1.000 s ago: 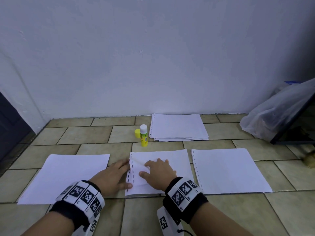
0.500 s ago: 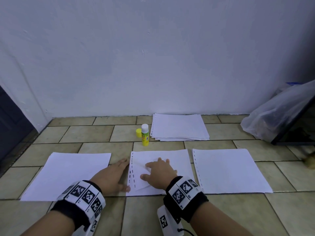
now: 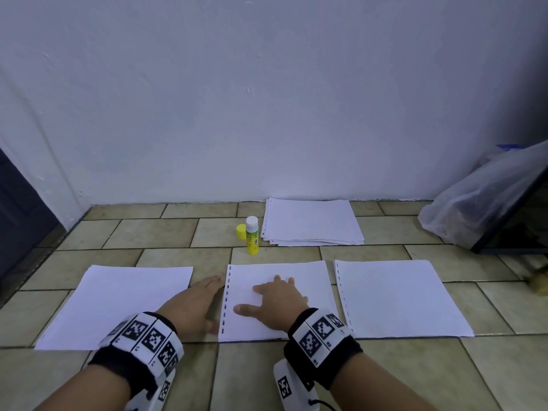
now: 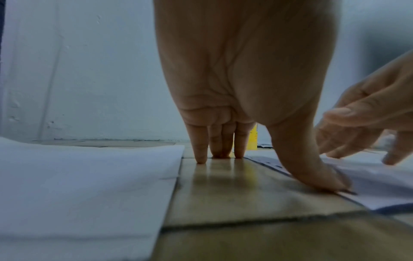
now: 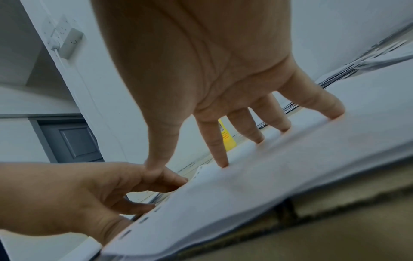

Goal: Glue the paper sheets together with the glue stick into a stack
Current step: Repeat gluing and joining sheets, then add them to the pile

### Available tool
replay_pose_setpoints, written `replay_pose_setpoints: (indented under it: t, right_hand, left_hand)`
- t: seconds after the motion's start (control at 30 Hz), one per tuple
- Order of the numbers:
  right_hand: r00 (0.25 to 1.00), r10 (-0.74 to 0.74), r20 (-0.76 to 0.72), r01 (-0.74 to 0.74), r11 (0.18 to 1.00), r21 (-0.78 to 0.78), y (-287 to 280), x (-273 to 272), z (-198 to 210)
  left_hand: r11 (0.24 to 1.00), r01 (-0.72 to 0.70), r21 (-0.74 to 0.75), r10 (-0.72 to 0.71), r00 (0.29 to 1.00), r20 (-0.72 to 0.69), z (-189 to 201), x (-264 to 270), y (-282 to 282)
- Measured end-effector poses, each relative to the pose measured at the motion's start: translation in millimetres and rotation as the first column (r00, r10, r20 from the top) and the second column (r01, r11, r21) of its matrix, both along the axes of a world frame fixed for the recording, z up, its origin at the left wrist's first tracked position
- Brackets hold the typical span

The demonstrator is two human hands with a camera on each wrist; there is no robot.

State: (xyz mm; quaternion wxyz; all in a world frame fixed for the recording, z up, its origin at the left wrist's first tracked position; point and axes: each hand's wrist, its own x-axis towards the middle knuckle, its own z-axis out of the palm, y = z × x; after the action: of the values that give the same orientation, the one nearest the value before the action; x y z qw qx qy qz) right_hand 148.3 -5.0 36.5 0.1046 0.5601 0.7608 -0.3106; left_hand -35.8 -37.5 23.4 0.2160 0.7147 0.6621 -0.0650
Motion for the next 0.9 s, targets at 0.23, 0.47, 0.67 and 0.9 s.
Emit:
replay_pose_setpoints:
  t: [0.23, 0.47, 0.67, 0.9]
  right_hand:
    - [1.0, -0.016, 0.019, 0.016, 1.0, 0.008, 5.2, -0.5, -4.6]
    - [0.983, 0.051, 0.179, -0.076, 0.988, 0.137, -0.2, -7.2, -2.5]
    - [0.946, 0.167, 0.278, -0.242, 0.934, 0.263, -2.9, -16.0, 2.9]
    - [0.919, 0.377, 0.115, -0.388, 0.918, 0.086, 13.2, -18.2, 0.6]
  left_hand:
    - [0.997, -0.054, -0.062, 0.058, 0.996, 0.074, 14.4, -2.8, 10.6]
    - [0.999, 0.038, -0.01, -0.039, 0.988, -0.152, 14.4, 20.4, 8.1]
    - [0.999, 0.016, 0.029, -0.008, 0.965, -0.262, 12.6, 28.5, 8.0]
    - [0.999, 0.029, 0.034, -0.018, 0.956, -0.292, 8.2, 25.5, 8.2]
